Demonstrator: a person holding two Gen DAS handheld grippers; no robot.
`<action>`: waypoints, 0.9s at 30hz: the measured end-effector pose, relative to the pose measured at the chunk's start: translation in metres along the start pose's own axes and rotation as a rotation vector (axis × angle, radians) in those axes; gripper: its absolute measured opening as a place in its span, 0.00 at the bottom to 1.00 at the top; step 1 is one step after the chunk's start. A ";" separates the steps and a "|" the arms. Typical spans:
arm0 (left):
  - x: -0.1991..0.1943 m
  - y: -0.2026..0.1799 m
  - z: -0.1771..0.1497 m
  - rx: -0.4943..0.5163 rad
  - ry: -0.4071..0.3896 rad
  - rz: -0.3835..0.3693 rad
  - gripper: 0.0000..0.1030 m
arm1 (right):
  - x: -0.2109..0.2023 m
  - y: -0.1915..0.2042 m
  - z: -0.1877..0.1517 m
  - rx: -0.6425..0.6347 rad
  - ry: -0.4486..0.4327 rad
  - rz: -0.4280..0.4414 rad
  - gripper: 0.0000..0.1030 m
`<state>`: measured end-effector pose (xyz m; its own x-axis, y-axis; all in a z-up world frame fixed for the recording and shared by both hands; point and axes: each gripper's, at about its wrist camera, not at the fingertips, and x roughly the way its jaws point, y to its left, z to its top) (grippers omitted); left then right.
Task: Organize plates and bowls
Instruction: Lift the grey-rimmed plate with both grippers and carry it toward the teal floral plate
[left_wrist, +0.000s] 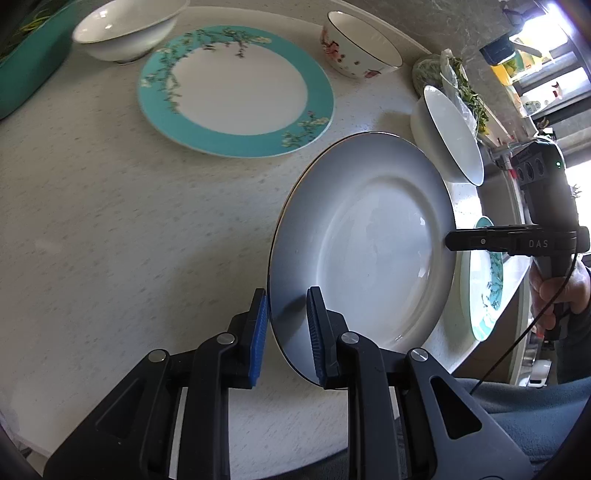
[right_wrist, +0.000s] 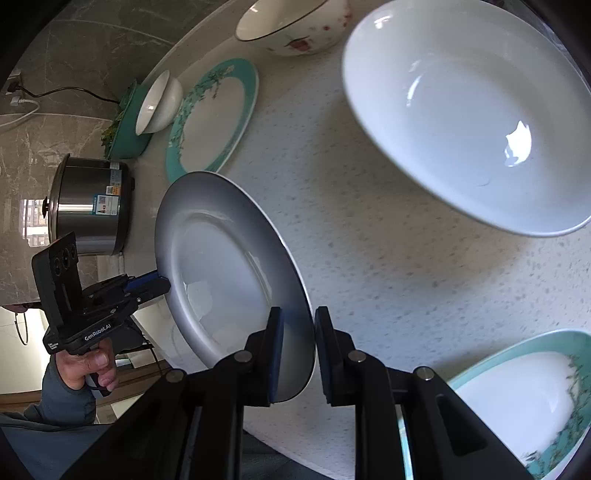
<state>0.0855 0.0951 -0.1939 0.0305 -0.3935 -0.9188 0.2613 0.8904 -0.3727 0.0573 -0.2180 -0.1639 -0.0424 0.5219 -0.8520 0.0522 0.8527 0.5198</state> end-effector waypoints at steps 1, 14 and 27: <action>-0.004 0.004 -0.003 -0.002 0.001 0.000 0.18 | 0.002 0.007 -0.002 -0.001 0.001 0.003 0.20; -0.042 0.092 -0.054 -0.052 0.030 0.015 0.18 | 0.052 0.081 -0.011 -0.026 0.030 0.035 0.20; -0.024 0.133 -0.056 -0.013 0.075 -0.004 0.20 | 0.081 0.078 -0.016 0.046 0.013 -0.001 0.20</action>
<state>0.0654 0.2360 -0.2284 -0.0426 -0.3792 -0.9243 0.2488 0.8920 -0.3774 0.0423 -0.1087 -0.1916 -0.0551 0.5219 -0.8512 0.0979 0.8512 0.5156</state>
